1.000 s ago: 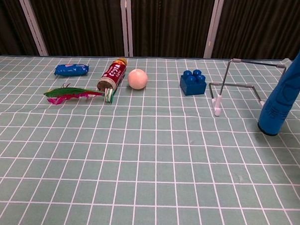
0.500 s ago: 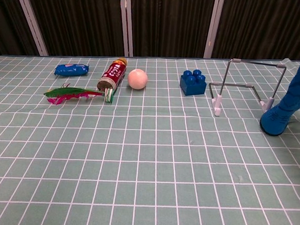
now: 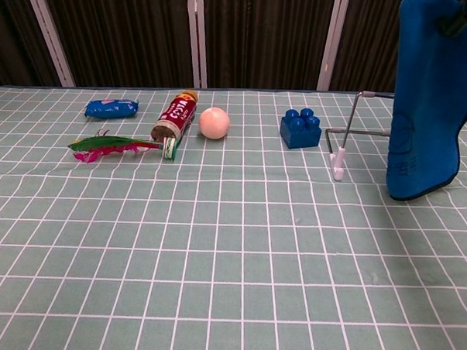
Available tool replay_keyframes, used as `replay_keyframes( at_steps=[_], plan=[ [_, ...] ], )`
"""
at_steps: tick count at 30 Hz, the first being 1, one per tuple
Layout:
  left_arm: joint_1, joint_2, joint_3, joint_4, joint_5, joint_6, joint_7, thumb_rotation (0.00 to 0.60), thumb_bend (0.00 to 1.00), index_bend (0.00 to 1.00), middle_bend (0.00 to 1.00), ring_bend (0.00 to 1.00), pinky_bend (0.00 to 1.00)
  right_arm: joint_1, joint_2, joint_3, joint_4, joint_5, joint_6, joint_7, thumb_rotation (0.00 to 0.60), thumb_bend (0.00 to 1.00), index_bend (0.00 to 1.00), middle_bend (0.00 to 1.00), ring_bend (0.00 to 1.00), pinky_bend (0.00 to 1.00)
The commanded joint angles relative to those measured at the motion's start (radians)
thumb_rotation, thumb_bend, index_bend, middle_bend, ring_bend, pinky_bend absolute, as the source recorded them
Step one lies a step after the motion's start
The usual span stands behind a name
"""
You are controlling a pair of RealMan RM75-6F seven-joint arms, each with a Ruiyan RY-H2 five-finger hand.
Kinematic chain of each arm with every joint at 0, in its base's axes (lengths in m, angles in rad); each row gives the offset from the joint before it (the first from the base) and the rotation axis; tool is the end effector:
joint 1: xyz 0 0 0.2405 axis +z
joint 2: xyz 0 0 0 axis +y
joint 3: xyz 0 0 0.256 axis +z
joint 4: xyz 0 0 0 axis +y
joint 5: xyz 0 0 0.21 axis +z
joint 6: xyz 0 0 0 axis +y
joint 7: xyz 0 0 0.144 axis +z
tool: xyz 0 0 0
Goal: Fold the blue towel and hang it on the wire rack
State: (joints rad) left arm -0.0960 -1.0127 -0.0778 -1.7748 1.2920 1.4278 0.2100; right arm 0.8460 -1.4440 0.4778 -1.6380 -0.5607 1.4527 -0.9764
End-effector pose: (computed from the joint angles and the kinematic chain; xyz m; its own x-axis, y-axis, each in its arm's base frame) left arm -0.3115 0.1855 0.1831 0.5027 0.0667 0.8619 0.8472 0.1602 -0.5065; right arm -0.1210 -0.4012 0.1143 0.5894 0.0815 0.8037 -0.7976 0.2166 0.5629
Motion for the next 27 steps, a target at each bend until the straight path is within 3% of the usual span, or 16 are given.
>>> replay_keyframes(
  at_steps=[1, 14, 27],
  plan=[
    [-0.001, -0.001, -0.001, 0.003, -0.006, -0.004, 0.000, 0.600, 0.00, 0.00, 0.00, 0.00, 0.00, 0.041, -0.040, 0.023, 0.066, 0.045, -0.010, -0.035, 0.600, 0.58, 0.74, 0.15, 0.00, 0.18],
    [-0.013, -0.010, -0.009, 0.016, -0.038, -0.025, 0.011, 0.600, 0.00, 0.00, 0.00, 0.00, 0.00, 0.120, -0.091, 0.088, 0.175, 0.137, -0.039, -0.034, 0.600, 0.58, 0.74, 0.15, 0.00, 0.18],
    [-0.016, -0.012, -0.011, 0.021, -0.048, -0.030, 0.009, 0.600, 0.00, 0.00, 0.00, 0.00, 0.00, 0.143, -0.119, 0.075, 0.260, 0.127, -0.069, 0.005, 0.600, 0.58, 0.74, 0.15, 0.00, 0.18]
  ],
)
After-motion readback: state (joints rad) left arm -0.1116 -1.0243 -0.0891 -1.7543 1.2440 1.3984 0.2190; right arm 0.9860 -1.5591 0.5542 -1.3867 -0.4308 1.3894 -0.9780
